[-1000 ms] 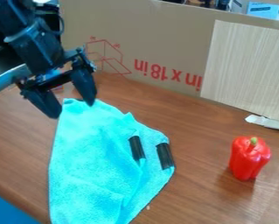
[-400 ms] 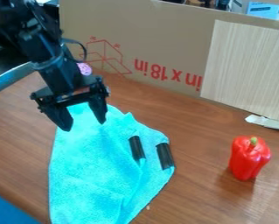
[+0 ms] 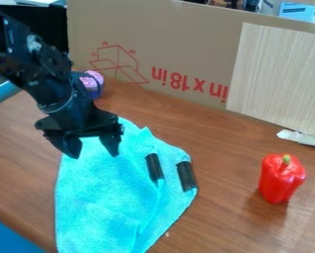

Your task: Move the cloth from bottom to top

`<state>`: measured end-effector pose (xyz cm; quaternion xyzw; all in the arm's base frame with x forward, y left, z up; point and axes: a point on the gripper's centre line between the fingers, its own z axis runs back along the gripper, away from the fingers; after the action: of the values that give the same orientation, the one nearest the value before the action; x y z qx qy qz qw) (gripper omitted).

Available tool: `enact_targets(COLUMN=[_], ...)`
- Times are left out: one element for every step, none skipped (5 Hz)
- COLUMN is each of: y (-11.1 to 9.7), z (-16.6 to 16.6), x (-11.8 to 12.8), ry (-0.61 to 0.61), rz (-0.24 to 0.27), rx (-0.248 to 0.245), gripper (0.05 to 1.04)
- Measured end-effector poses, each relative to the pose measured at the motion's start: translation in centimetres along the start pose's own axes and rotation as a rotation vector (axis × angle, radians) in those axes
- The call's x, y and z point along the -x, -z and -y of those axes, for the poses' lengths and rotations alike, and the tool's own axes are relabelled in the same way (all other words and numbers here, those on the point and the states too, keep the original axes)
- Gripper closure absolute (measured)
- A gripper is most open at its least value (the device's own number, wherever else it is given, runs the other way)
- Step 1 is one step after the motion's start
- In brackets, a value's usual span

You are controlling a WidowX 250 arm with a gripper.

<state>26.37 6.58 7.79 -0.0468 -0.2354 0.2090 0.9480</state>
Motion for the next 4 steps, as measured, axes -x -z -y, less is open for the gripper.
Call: enact_targets(y=[0.2, 1.3, 2.7, 3.5], z=[-0.5, -0.8, -0.5, -0.2], x=[0.4, 0.5, 0.0, -0.2], ry=[0.044, 0.023, -0.009, -0.022], rz=[-0.002, -0.095, -0.109, -0.098], rx=[0.003, 0.005, -0.032, -0.036], gripper=[0.083, 0.083, 0.083, 0.083])
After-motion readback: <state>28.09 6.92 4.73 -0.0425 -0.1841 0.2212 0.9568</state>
